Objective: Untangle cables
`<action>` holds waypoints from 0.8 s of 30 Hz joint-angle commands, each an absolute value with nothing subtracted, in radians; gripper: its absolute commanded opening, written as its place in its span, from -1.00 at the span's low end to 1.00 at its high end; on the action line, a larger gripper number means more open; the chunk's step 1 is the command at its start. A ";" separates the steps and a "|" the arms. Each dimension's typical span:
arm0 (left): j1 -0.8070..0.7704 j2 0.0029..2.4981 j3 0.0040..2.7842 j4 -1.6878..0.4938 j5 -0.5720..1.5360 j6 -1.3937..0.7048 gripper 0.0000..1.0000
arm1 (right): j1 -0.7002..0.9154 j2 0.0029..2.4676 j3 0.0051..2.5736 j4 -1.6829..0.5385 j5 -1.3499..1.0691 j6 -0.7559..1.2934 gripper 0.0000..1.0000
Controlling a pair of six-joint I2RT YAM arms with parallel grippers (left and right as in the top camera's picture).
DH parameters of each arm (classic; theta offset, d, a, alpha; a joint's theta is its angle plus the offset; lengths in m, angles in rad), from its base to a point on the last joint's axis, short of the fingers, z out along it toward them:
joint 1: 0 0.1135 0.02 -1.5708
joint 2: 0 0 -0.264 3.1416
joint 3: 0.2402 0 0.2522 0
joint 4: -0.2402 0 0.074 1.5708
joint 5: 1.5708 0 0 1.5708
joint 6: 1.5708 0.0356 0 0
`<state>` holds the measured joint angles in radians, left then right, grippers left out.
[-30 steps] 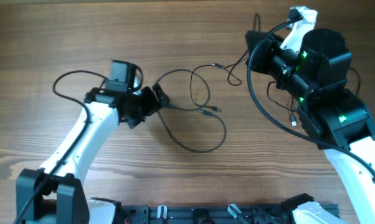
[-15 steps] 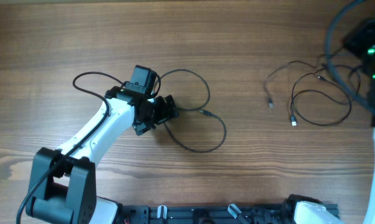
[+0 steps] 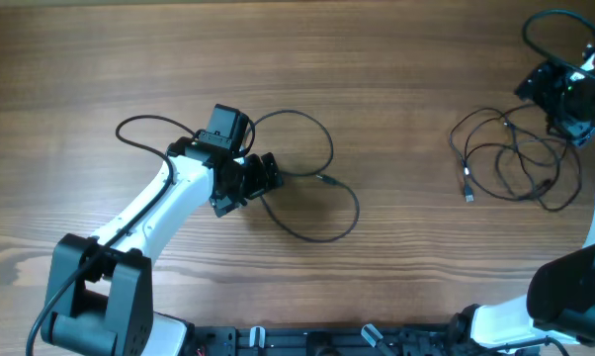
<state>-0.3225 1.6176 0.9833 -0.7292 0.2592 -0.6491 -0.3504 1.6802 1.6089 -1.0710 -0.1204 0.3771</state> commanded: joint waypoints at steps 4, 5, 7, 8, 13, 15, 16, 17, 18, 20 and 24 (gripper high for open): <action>-0.301 1.625 0.980 -0.783 0.120 -0.636 0.99 | -0.237 1.686 1.610 -1.164 -0.366 0.195 0.80; -0.283 1.625 0.980 -0.793 0.121 -0.637 1.00 | -0.191 1.687 1.608 -1.180 -0.366 0.165 0.80; -0.228 1.625 0.980 -0.813 0.121 -0.637 1.00 | -0.091 1.689 1.593 -1.187 -0.363 0.131 0.80; -0.197 1.625 0.980 -0.823 0.121 -0.637 1.00 | -0.053 1.693 1.585 -1.187 -0.359 0.129 0.80; -0.006 1.625 0.980 -0.890 0.121 -0.636 1.00 | 0.201 1.732 1.521 -1.171 -0.359 0.047 0.80; 0.062 1.625 0.980 -0.908 0.121 -0.636 1.00 | 0.290 1.761 1.503 -1.140 -0.360 0.044 0.78; 0.100 1.625 0.980 -0.917 0.121 -0.636 1.00 | 0.339 1.776 1.496 -1.117 -0.359 0.044 0.76; 0.130 1.625 0.980 -0.926 0.121 -0.636 1.00 | 0.378 1.791 1.490 -1.092 -0.360 0.045 0.74; 0.150 1.625 0.980 -0.936 0.121 -0.636 1.00 | 0.424 1.810 1.483 -1.054 -0.359 0.051 0.73; 0.197 1.625 0.980 -0.966 0.120 -0.636 1.00 | 0.527 1.861 1.479 -0.963 -0.359 0.056 0.71; 0.221 1.625 0.980 -0.996 -0.015 -0.634 1.00 | 0.683 1.972 1.479 -0.841 -0.307 0.060 0.65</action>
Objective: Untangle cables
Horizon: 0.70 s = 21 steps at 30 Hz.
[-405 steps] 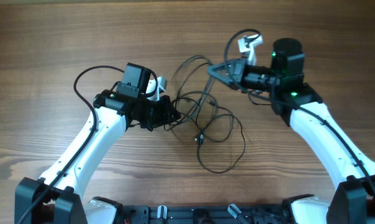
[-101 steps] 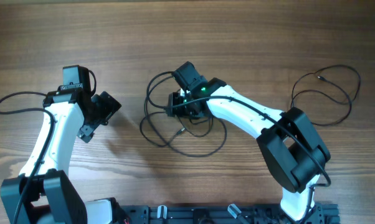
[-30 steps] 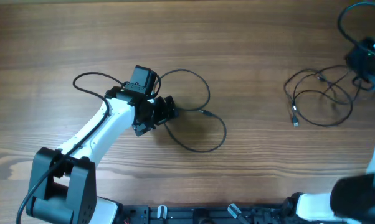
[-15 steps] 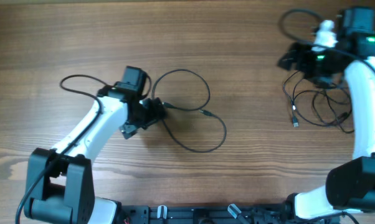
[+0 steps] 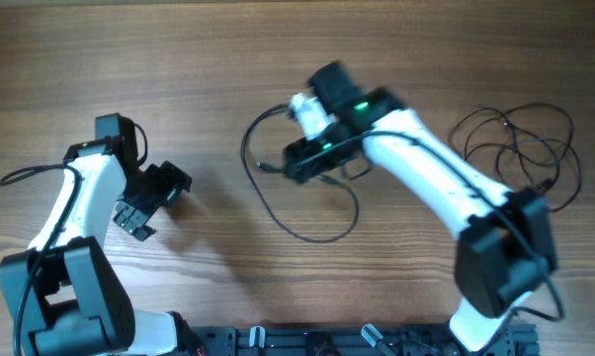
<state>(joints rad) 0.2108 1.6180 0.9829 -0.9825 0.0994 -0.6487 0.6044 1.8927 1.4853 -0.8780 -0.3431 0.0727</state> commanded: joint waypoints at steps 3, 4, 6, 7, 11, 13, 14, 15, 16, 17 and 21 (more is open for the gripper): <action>0.221 1.625 0.980 -1.008 -0.160 -0.633 1.00 | 0.771 2.046 1.479 -0.831 -0.218 0.060 0.64; 0.221 1.625 0.980 -1.008 -0.174 -0.633 1.00 | 0.799 2.070 1.479 -0.831 -0.180 0.060 0.60; 0.221 1.625 0.980 -1.007 -0.173 -0.633 1.00 | 0.839 2.094 1.479 -0.831 -0.121 0.096 0.48; 0.221 1.625 0.980 -1.007 -0.173 -0.633 1.00 | 0.851 2.098 1.479 -0.830 -0.101 0.115 0.44; 0.221 1.625 0.980 -1.007 -0.173 -0.634 1.00 | 0.876 2.099 1.479 -0.831 -0.088 0.200 0.13; 0.221 1.625 0.980 -1.007 -0.173 -0.634 1.00 | 0.884 2.104 1.479 -0.834 -0.089 0.243 0.11; 0.221 1.625 0.980 -1.007 -0.173 -0.634 1.00 | 0.889 2.104 1.479 -0.839 -0.089 0.243 0.10; 0.221 1.625 0.980 -1.007 -0.173 -0.634 1.00 | 0.897 2.104 1.479 -0.847 -0.089 0.243 0.09; 0.221 1.625 0.980 -1.007 -0.173 -0.634 1.00 | 0.907 2.104 1.479 -0.856 -0.088 0.243 0.07; 0.221 1.625 0.980 -1.007 -0.173 -0.634 1.00 | 0.914 2.104 1.479 -0.860 -0.088 0.243 0.03; 0.221 1.625 0.980 -1.007 -0.166 -0.634 1.00 | 0.946 2.104 1.478 -0.854 -0.085 0.247 0.02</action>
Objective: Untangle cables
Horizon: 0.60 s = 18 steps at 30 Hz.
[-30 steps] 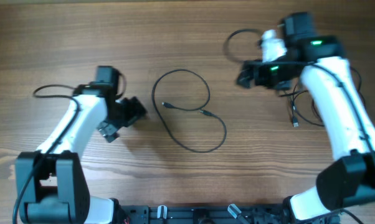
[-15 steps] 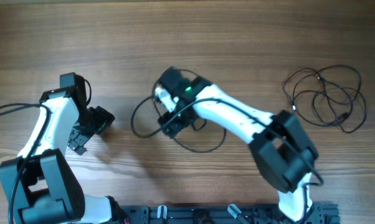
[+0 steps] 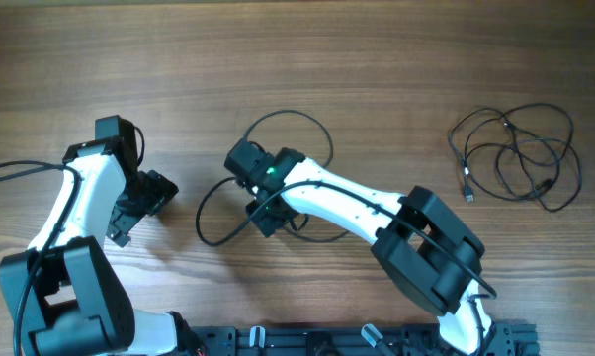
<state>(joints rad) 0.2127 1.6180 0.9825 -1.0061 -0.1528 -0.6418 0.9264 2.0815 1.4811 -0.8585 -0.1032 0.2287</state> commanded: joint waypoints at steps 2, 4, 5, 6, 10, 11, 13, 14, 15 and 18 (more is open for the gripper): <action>0.221 1.625 0.980 -1.008 -0.166 -0.634 1.00 | 0.953 2.104 1.478 -0.848 -0.084 0.247 0.02; 0.221 1.625 0.980 -1.008 -0.166 -0.634 1.00 | 0.955 2.104 1.478 -0.847 -0.053 0.271 0.01; 0.221 1.625 0.980 -1.008 -0.166 -0.634 1.00 | 0.955 2.104 1.478 -0.847 -0.043 0.273 0.01; 0.221 1.625 0.980 -1.008 -0.166 -0.634 1.00 | 0.955 2.104 1.479 -0.846 -0.039 0.272 0.01; 0.221 1.625 0.980 -1.008 -0.166 -0.634 1.00 | 0.955 2.104 1.478 -0.846 -0.040 0.272 0.00; 0.221 1.625 0.980 -1.008 -0.166 -0.634 1.00 | 0.955 2.104 1.478 -0.847 -0.040 0.272 0.00; 0.221 1.625 0.980 -1.008 -0.166 -0.634 1.00 | 0.955 2.104 1.478 -0.847 -0.039 0.272 0.00; 0.221 1.625 0.980 -1.008 -0.166 -0.634 1.00 | 0.955 2.104 1.478 -0.847 -0.039 0.272 0.00; 0.221 1.625 0.980 -1.008 -0.166 -0.634 1.00 | 0.955 2.104 1.478 -0.847 -0.040 0.272 0.00; 0.221 1.625 0.980 -1.011 -0.165 -0.634 1.00 | 0.955 2.104 1.478 -0.846 -0.039 0.271 -0.01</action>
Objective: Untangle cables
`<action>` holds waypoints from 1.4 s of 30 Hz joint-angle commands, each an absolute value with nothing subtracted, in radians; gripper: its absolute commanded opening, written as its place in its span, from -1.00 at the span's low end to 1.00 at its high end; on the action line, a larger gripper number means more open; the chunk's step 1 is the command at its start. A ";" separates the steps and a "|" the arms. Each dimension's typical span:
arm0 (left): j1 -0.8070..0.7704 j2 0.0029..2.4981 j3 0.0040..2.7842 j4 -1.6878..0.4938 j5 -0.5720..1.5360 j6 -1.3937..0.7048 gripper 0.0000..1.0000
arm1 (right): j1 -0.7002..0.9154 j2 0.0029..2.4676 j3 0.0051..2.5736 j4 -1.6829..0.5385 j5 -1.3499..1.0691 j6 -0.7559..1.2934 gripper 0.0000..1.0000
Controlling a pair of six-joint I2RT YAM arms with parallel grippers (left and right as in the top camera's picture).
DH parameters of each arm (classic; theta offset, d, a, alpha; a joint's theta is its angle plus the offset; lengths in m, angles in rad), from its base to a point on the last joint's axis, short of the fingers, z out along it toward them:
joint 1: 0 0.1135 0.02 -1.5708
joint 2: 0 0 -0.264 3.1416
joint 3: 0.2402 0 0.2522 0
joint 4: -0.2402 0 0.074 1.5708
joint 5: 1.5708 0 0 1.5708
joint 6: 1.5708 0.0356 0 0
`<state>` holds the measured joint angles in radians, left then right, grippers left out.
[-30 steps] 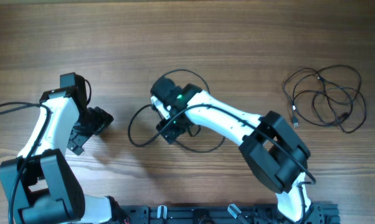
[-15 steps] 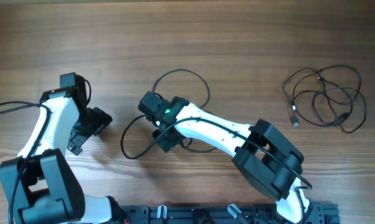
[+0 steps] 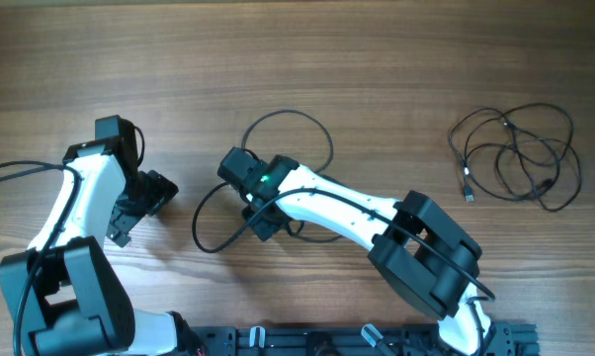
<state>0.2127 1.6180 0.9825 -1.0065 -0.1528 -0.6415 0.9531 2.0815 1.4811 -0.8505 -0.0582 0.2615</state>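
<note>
A black cable (image 3: 296,116) lies at the table's middle, one loop arching at the back and another loop (image 3: 201,223) drawn out to the left. My right gripper (image 3: 259,216) reaches across from the right and sits on this cable between the two loops. Its fingers are mostly hidden under the wrist and appear shut on the cable. My left gripper (image 3: 137,208) stands apart at the left, open and holding nothing. A second, tangled black cable bundle (image 3: 520,156) lies at the far right, its plug (image 3: 468,193) pointing toward the front.
The right arm's white link (image 3: 347,210) spans the middle of the table above the cable's front part. A thin lead (image 3: 21,168) trails off the left arm toward the left edge. The robot's base rail (image 3: 307,341) runs along the front edge.
My right gripper has shifted slightly to the left, and the cable's left loop has moved a little further left with it. The left arm has not moved.
My left gripper was at the middle cable while the right arm was by the tangled bundle at the far right. Then the left arm stood back at the left and the right gripper was over the middle cable. Since then that cable's loop has been drawn out leftward.
</note>
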 commanded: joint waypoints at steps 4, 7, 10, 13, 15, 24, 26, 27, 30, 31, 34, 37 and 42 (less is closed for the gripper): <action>0.221 1.625 0.980 -1.011 -0.165 -0.634 1.00 | 0.955 2.104 1.478 -0.846 -0.039 0.269 -0.01; 0.221 1.625 0.980 -1.011 -0.165 -0.634 1.00 | 0.955 2.104 1.474 -0.844 -0.039 0.270 -0.01; 0.221 1.625 0.980 -1.011 -0.165 -0.634 1.00 | 0.955 2.104 1.423 -0.808 -0.040 0.272 -0.01; 0.221 1.625 0.980 -1.011 -0.165 -0.634 1.00 | 0.955 2.104 1.370 -0.765 -0.040 0.291 -0.02; 0.221 1.625 0.980 -1.011 -0.165 -0.634 1.00 | 0.955 2.104 1.370 -0.760 -0.040 0.291 -0.08; 0.221 1.625 0.980 -1.011 -0.165 -0.634 1.00 | 0.954 2.101 1.374 -0.764 -0.039 0.306 -0.91; 0.221 1.625 0.980 -1.011 -0.165 -0.634 1.00 | 0.946 2.090 1.393 -0.783 -0.036 0.332 -0.92; 0.221 1.625 0.980 -1.011 -0.165 -0.634 1.00 | 0.935 2.076 1.417 -0.805 -0.036 0.350 -0.91; 0.221 1.625 0.980 -1.011 -0.165 -0.634 1.00 | 0.868 1.981 1.561 -0.882 -0.028 0.340 -0.91; 0.221 1.625 0.980 -1.011 -0.165 -0.634 1.00 | 0.833 1.935 1.623 -0.899 -0.019 0.340 -0.91; 0.221 1.625 0.980 -1.015 -0.165 -0.634 1.00 | 0.687 1.780 1.779 -0.902 -0.017 0.340 -0.91; 0.221 1.625 0.980 -1.015 -0.165 -0.634 1.00 | 0.514 1.641 1.831 -0.894 0.020 0.342 -0.91; 0.221 1.625 0.980 -1.014 -0.150 -0.634 1.00 | 0.172 1.475 1.831 -0.938 0.141 0.344 -0.92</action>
